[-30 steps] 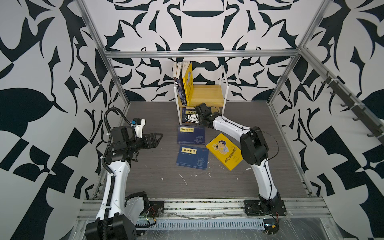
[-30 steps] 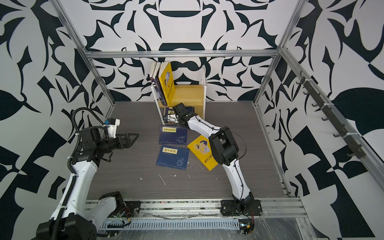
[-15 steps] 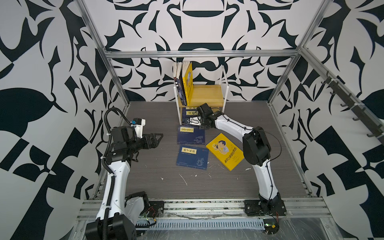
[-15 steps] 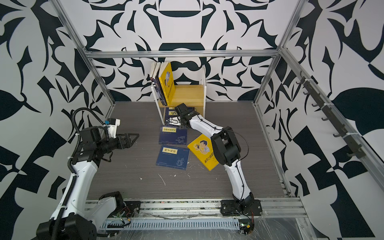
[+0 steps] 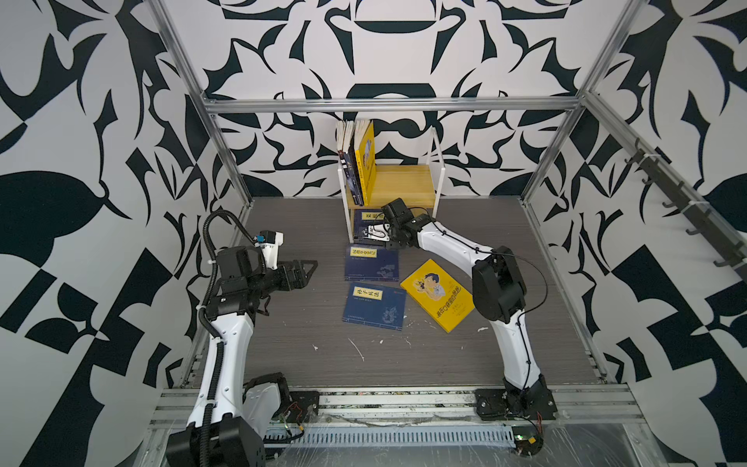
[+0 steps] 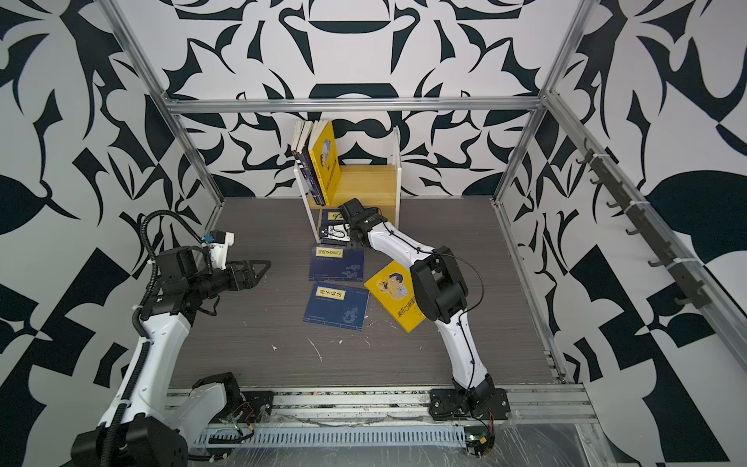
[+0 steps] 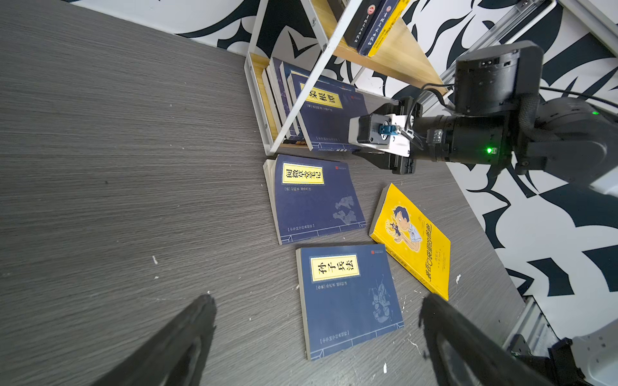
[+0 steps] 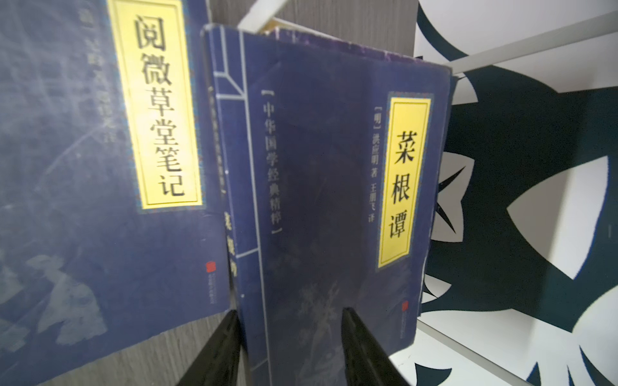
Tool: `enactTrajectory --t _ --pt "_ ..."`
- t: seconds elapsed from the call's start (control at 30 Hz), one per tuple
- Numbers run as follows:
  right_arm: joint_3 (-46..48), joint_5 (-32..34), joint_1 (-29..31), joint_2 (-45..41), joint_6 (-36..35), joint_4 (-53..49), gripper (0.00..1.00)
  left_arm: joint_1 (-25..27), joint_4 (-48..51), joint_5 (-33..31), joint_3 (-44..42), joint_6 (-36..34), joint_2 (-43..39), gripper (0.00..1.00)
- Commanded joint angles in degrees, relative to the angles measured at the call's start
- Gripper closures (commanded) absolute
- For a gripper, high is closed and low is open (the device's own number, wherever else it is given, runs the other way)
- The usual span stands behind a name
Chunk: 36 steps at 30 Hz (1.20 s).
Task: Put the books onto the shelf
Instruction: 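Push the blue book upright against the shelved books with the right gripper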
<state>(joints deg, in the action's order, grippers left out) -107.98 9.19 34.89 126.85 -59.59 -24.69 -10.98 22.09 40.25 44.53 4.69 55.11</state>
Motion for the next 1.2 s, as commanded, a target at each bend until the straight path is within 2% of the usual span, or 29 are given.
enactTrajectory --t 0.0,0.47,0.8,1.17 --pt "-2.92 1.08 -0.61 -0.47 1.23 2.07 0.51 -0.04 -0.53 1.56 -0.81 0.41 -0.80 0.00" --pt "-1.81 -1.24 -0.46 -1.89 1.76 3.01 0.51 -0.05 -0.62 1.85 -0.81 0.67 -1.00 0.00" --pt "-4.23 -2.99 0.59 0.51 2.59 1.93 0.45 -0.09 -0.59 1.91 -0.84 0.66 -0.98 0.00" --pt "-8.62 -2.26 1.71 3.82 7.28 4.10 0.51 -0.13 -0.56 1.95 -0.94 0.44 -1.14 0.00"
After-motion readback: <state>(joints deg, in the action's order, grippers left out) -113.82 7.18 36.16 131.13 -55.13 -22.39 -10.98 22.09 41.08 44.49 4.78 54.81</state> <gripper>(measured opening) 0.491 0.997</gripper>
